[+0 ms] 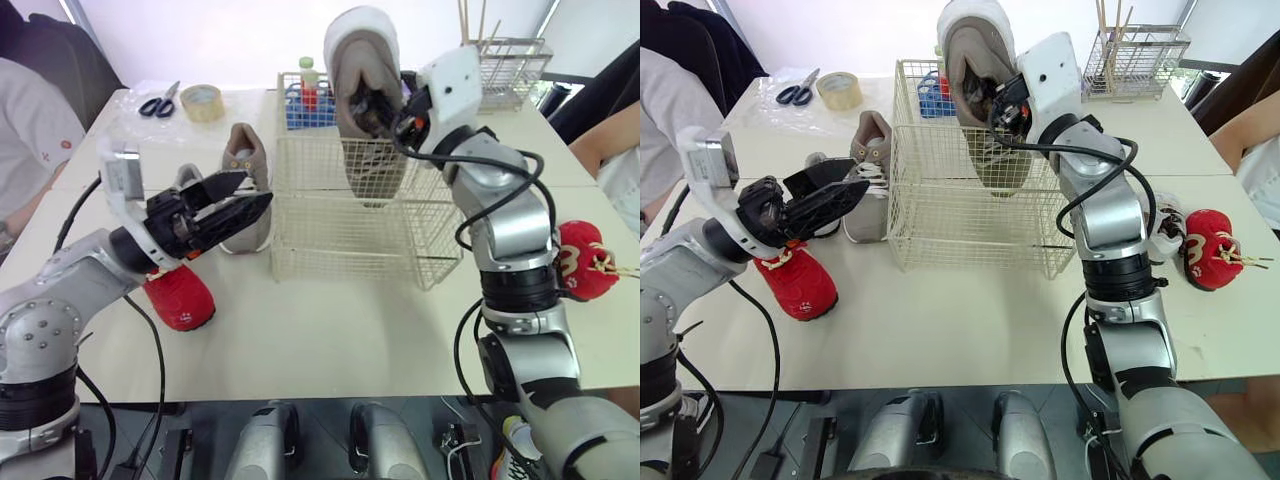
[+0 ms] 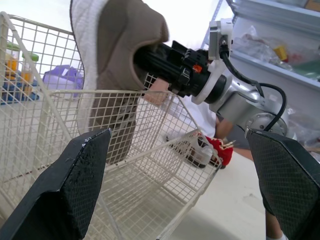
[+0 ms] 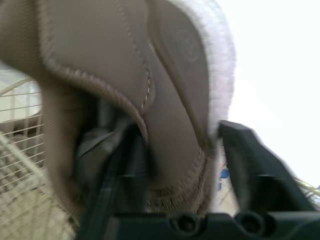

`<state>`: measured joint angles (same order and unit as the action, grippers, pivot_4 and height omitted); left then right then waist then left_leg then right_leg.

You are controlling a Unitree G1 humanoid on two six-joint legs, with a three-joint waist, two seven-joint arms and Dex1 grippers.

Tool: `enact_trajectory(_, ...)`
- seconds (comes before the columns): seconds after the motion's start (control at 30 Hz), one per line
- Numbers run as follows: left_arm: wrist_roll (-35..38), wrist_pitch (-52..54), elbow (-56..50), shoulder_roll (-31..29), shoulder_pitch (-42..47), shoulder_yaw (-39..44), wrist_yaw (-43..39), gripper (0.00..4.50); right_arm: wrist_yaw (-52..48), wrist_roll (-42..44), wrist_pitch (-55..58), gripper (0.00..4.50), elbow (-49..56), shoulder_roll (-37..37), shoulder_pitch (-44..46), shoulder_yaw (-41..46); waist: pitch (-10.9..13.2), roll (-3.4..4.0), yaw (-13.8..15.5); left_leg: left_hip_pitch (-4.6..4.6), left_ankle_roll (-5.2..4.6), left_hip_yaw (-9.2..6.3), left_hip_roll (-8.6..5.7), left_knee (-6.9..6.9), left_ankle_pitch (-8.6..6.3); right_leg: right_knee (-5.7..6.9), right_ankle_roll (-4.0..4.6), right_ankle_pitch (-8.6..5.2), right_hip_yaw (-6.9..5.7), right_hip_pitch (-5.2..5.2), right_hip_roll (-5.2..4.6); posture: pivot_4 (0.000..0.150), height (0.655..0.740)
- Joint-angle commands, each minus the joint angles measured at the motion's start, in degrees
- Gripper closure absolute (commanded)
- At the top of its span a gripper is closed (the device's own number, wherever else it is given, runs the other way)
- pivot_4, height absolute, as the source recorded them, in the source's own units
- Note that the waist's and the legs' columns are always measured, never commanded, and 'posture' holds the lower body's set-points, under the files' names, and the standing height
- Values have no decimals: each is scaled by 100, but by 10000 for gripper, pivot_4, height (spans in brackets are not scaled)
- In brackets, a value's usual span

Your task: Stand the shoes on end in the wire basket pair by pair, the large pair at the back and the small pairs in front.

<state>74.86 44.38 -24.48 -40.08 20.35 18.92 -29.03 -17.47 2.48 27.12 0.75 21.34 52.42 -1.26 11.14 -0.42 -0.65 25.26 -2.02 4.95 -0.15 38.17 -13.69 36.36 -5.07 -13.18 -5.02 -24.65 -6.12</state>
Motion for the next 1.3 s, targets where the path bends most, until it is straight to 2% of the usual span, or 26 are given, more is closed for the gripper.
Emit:
enact_trajectory(0.03, -13, -130, -178, 51, -53, 129, 21, 0, 111, -44, -57, 43192, 298, -8, 137, 130, 0, 0, -13, 0, 0, 0, 0, 0, 0, 0, 0, 0, 0, 0, 0, 1500, 7371)
enact_trajectory(0.07, -12, -132, -199, 61, -80, 136, 24, 0, 147, -45, -17, 44587, 388, -18, 123, 129, 0, 1, -14, 0, 0, -1, 1, 0, 0, 0, 0, 0, 0, 0, 1, 1500, 7371)
enact_trajectory(0.3, -127, -193, -140, 159, -143, 90, -34, 0, 907, -181, 655, 44587, 1177, -88, 152, 548, 2, 2, 22, 4, 0, -2, 4, -1, 0, -1, 0, 0, -1, -3, 3, 1500, 7371)
enact_trajectory(0.6, -490, -251, 200, 411, 150, -166, -279, 0, 1834, -150, 1383, 44587, 1583, -329, 97, 1223, 1, 2, 3, 4, 0, -2, 0, -1, 0, -1, 0, 0, -1, -3, 3, 1500, 7371)
enact_trajectory(0.97, -704, -225, 340, 570, 291, -207, -421, 0, 2007, -140, 1823, 44587, 1538, -367, -456, 1423, 0, 0, 22, 3, 1, -4, 5, -1, 1, -3, 0, 0, -1, 1, 10, 1500, 7371)
enact_trajectory(1.1, -718, -229, 332, 587, 243, -171, -421, 0, 2029, -123, 1962, 28219, 1606, -381, -568, 1439, -1, -2, 20, 2, 1, -6, 5, -1, 1, -3, 0, 0, -1, 3, 10, 1500, 7371)
enact_trajectory(1.13, -720, -229, 330, 591, 236, -167, -420, 0, 2022, -125, 1989, 20863, 1634, -365, -580, 1424, -1, -2, 13, 2, 1, -5, 5, -1, 1, -3, 0, 0, -1, 3, 9, 1500, 7371)
enact_trajectory(1.2, -726, -231, 329, 597, 222, -164, -426, 0, 1972, -141, 1986, 13209, 1708, -307, -614, 1362, -2, -2, -5, 0, 1, -5, 6, -1, 1, -3, 0, 0, 0, 3, 10, 1500, 7371)
enact_trajectory(1.27, -739, -234, 345, 601, 214, -164, -440, 0, 1843, -199, 1884, 2398, 1869, -169, -678, 1219, -1, -2, -7, -1, 1, -6, 8, -2, 1, -2, 0, 0, -1, 2, 12, 1500, 7371)
enact_trajectory(1.3, -750, -234, 362, 600, 219, -166, -450, 0, 1724, -233, 1816, 417, 1995, -41, -727, 1114, -1, -2, -6, -1, 1, -6, 8, -2, 1, -2, 0, 0, -1, 2, 13, 1500, 7371)
